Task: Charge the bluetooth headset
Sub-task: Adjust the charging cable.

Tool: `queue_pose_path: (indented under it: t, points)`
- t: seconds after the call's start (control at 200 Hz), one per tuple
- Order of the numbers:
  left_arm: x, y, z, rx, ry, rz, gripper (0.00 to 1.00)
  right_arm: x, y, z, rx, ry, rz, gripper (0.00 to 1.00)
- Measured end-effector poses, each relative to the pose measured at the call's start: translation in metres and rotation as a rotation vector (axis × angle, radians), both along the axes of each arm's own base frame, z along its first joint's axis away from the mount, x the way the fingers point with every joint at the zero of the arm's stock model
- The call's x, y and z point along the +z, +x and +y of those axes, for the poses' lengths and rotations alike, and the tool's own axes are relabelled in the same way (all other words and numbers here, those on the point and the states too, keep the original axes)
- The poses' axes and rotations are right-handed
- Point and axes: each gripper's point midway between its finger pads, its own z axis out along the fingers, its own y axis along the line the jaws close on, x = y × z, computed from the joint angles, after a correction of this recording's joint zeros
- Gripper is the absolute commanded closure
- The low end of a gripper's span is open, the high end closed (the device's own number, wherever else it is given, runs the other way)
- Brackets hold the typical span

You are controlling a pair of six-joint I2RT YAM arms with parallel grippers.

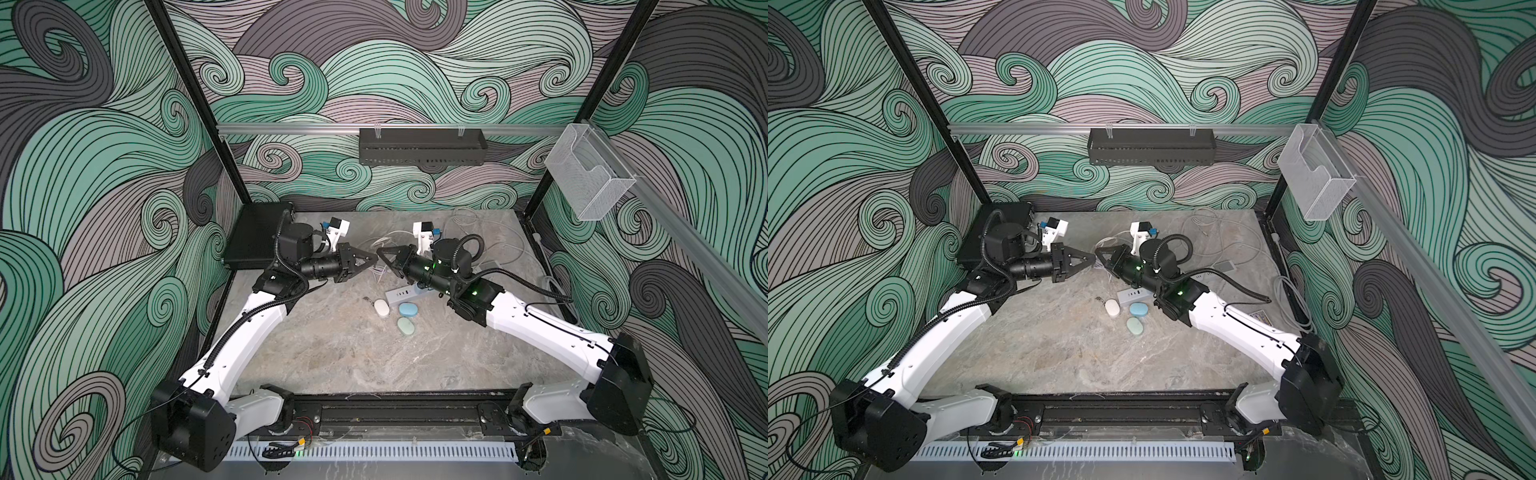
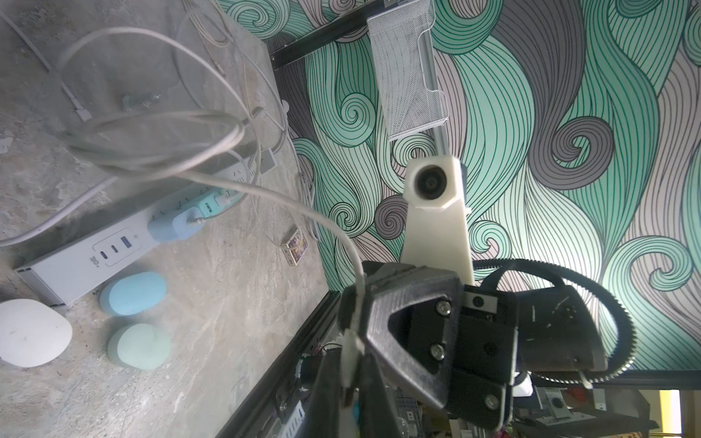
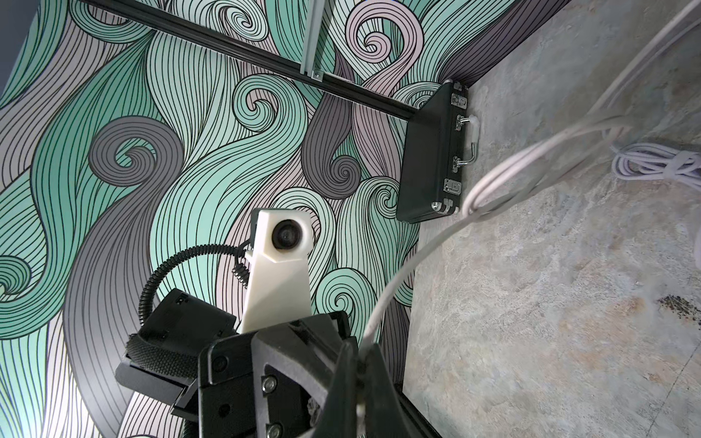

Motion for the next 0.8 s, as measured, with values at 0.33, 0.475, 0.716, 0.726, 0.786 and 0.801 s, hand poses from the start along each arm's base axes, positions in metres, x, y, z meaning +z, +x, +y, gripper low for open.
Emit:
queue_pose_path:
  t: [0.33, 0.475, 0.716, 0.726, 0.786, 0.801]
  points:
    - [-0.004, -0.004, 0.003, -0.004, 0.035, -0.016, 1.0, -0.012, -0.005, -0.001, 0.023, -0.061, -0.032, 0.7]
    - [-0.005, -0.004, 0.008, -0.01, 0.082, -0.058, 1.0, -0.022, -0.014, -0.007, 0.078, -0.145, -0.066, 0.6]
    - [-0.011, -0.002, 0.009, -0.071, 0.166, -0.163, 1.0, -0.023, -0.032, -0.036, 0.22, -0.337, -0.223, 0.64]
    - [-0.011, -0.002, 0.008, -0.076, 0.168, -0.163, 1.0, -0.024, -0.033, -0.037, 0.228, -0.345, -0.225, 0.64]
    - [-0.013, -0.002, 0.008, -0.104, 0.189, -0.185, 1.0, -0.023, -0.034, -0.042, 0.276, -0.411, -0.288, 0.64]
    - [-0.013, -0.003, 0.007, -0.112, 0.193, -0.189, 1.0, -0.023, -0.035, -0.044, 0.287, -0.423, -0.296, 0.64]
